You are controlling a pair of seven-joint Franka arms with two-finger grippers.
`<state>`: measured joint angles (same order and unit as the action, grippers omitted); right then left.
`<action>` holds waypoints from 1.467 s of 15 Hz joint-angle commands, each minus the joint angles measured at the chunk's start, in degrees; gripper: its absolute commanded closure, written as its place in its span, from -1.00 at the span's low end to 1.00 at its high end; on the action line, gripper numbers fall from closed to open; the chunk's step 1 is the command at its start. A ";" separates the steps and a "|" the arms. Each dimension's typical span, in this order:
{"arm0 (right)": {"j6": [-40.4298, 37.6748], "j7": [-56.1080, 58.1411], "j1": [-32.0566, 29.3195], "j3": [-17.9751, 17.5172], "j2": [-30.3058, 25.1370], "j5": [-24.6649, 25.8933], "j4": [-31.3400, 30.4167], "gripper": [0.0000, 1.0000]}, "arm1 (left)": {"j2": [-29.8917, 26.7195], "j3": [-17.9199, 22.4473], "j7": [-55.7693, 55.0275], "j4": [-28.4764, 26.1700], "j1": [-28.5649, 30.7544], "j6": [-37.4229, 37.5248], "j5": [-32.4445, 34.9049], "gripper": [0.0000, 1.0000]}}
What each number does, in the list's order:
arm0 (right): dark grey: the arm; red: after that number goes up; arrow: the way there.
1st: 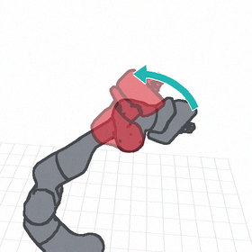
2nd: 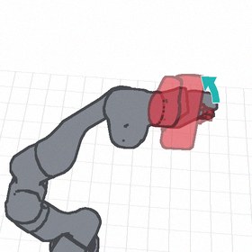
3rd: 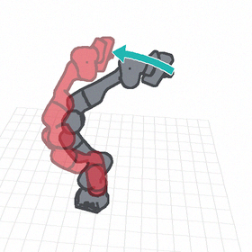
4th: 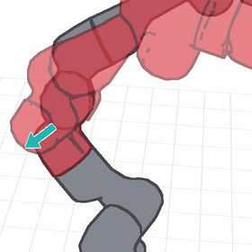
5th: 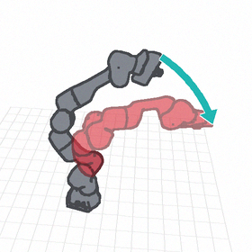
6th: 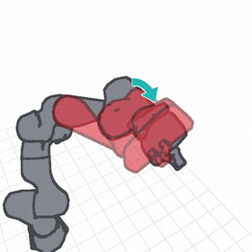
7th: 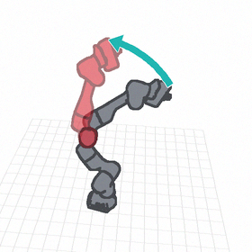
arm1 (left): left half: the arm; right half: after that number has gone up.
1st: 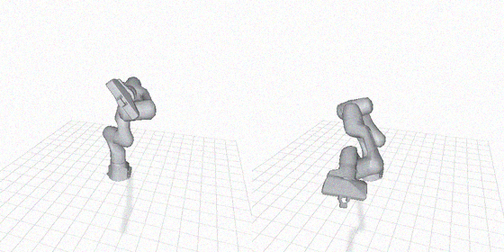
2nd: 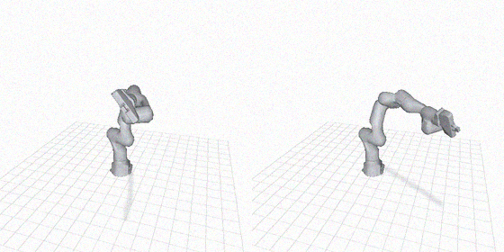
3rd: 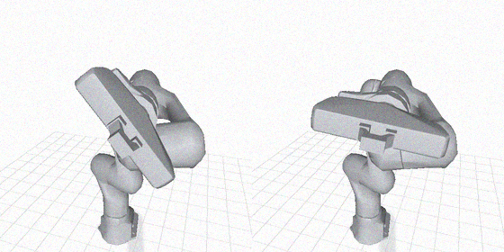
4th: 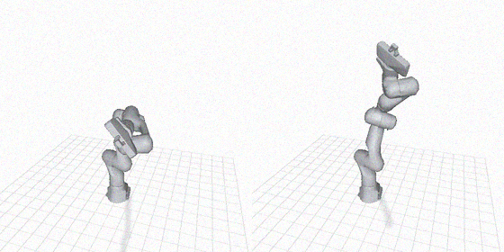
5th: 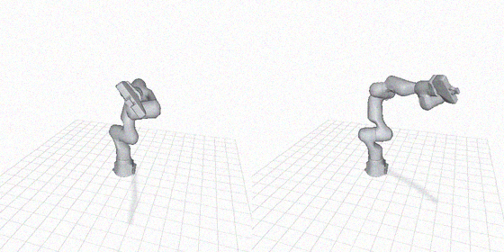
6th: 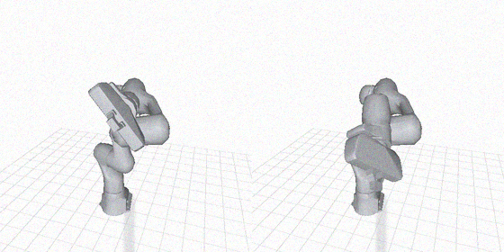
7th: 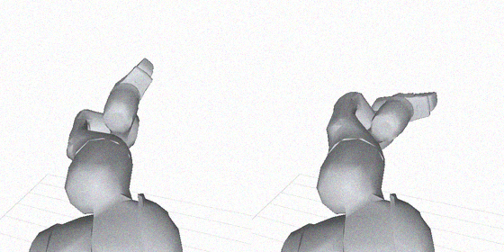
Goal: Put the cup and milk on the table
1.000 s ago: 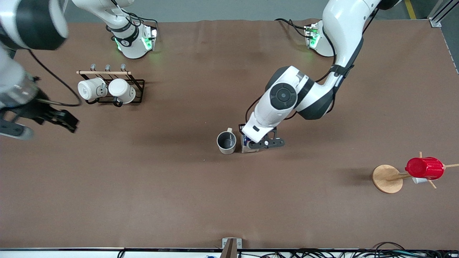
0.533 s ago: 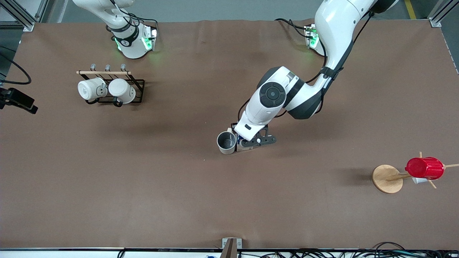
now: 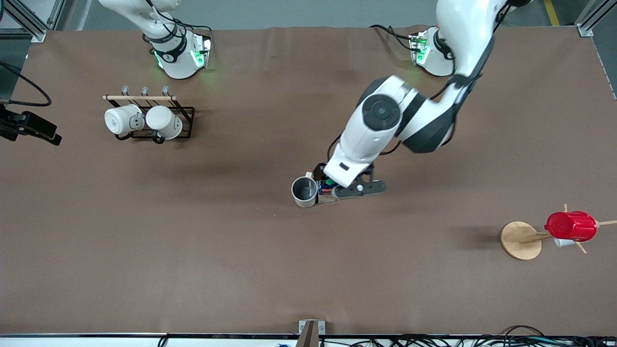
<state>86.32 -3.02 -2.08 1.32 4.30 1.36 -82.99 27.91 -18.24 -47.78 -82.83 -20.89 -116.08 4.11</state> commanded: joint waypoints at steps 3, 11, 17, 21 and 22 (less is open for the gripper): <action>-2.38 3.99 -1.78 -0.88 -0.87 -0.22 0.90 -1.00 | -14.62 -0.48 8.37 -0.57 12.00 13.23 0.82 -1.00; -2.74 3.81 -1.69 -0.79 -0.87 -0.65 1.17 -1.00 | -26.14 0.39 36.07 -4.07 24.23 25.99 0.46 -1.00; -2.83 3.37 -1.70 -0.79 -0.87 -0.66 1.17 -1.00 | -34.84 12.06 45.32 -12.87 18.89 25.90 -4.81 -1.00; -2.83 3.37 -1.70 -0.79 -0.87 -0.66 1.17 -1.00 | -35.29 12.79 45.50 -12.79 18.17 26.43 -4.72 -1.00; -2.83 3.37 -1.70 -0.79 -0.78 -0.66 1.17 -1.00 | -34.94 12.53 45.58 -12.01 18.60 26.43 -4.46 -1.00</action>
<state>83.99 0.45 -3.12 1.13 4.27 1.37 -81.51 -6.48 -5.84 -2.76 -94.69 -2.15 -89.79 0.07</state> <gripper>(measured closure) 0.000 0.000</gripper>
